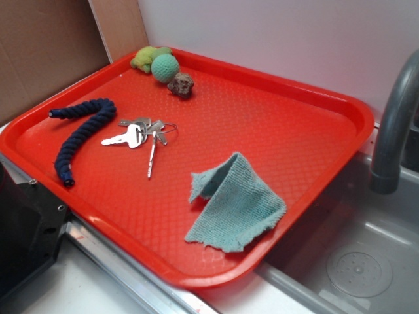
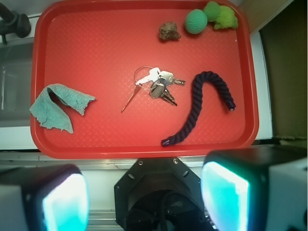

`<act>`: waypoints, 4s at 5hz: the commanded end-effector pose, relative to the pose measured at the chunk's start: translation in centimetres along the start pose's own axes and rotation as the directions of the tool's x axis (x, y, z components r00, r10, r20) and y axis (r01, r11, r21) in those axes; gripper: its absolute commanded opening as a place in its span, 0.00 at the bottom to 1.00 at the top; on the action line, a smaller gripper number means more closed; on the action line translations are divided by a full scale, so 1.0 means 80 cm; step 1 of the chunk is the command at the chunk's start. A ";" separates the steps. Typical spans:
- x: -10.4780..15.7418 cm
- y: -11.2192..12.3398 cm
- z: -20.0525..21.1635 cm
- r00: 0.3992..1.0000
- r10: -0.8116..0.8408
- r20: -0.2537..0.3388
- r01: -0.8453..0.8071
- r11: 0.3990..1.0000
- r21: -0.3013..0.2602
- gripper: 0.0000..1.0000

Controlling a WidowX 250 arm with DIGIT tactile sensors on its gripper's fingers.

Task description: Grab the blue cloth.

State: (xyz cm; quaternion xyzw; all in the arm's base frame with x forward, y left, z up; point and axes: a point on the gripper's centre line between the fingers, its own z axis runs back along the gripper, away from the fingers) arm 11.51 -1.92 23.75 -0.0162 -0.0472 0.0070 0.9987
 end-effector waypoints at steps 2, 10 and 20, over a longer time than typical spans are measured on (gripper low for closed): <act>0.007 -0.034 -0.041 0.978 -0.208 -0.024 0.207 0.978 -0.029 1.00; 0.070 -0.174 -0.253 0.765 -0.643 0.038 0.643 0.759 -0.103 0.00; 0.064 0.017 0.008 0.946 0.323 -0.034 -0.322 0.946 0.036 0.00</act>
